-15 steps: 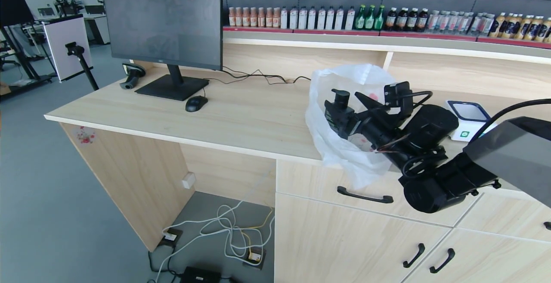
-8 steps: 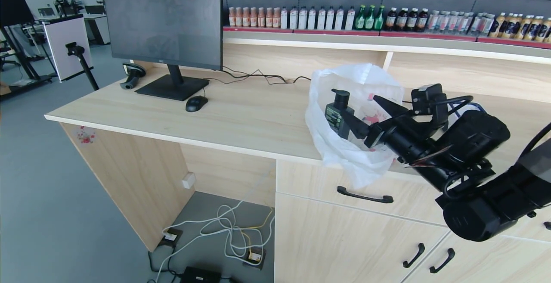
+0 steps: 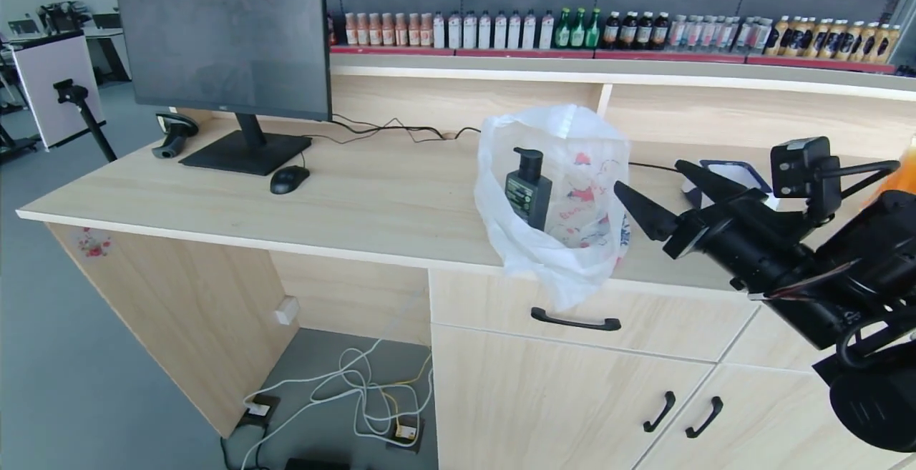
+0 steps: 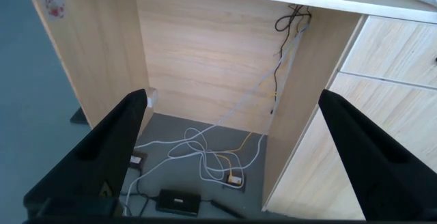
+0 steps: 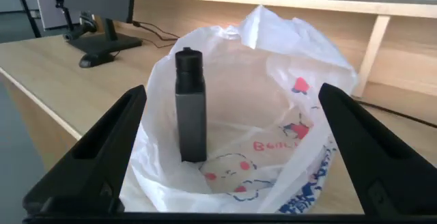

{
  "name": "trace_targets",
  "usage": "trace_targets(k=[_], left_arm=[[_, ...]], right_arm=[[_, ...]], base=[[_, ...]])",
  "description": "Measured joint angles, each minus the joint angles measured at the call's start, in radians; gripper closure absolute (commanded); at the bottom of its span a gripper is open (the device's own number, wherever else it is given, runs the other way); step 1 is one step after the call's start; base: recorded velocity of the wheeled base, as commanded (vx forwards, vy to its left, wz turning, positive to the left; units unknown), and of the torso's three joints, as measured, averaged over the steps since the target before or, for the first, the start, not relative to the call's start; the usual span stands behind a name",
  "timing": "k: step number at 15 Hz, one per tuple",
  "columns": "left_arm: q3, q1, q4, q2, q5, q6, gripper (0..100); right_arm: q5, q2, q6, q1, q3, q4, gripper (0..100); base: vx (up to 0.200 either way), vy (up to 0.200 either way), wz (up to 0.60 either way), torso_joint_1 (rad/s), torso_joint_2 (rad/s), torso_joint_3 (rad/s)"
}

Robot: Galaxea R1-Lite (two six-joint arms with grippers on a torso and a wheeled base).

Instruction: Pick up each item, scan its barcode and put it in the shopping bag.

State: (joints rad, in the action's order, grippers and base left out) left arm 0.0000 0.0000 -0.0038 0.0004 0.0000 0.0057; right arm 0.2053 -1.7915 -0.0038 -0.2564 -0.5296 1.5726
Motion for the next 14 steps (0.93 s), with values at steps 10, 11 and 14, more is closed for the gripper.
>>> trace_targets(k=[10, 11, 14], left_arm=[[0.0, 0.002, 0.0, 0.0, 0.001, -0.009, 0], [0.0, 0.001, 0.0, 0.0, 0.001, -0.009, 0], [0.0, 0.002, 0.0, 0.0, 0.001, -0.011, 0]], right_arm=[[0.0, 0.06, -0.009, 0.032, 0.031, -0.003, 0], [0.0, 0.061, -0.009, 0.033, 0.032, -0.003, 0], [0.0, 0.064, -0.009, 0.037, 0.03, -0.003, 0]], base=[[0.0, -0.16, -0.3, 0.0, 0.0, 0.003], [0.0, -0.2, 0.0, -0.002, 0.0, 0.007], [0.0, -0.2, 0.0, 0.004, 0.0, -0.002]])
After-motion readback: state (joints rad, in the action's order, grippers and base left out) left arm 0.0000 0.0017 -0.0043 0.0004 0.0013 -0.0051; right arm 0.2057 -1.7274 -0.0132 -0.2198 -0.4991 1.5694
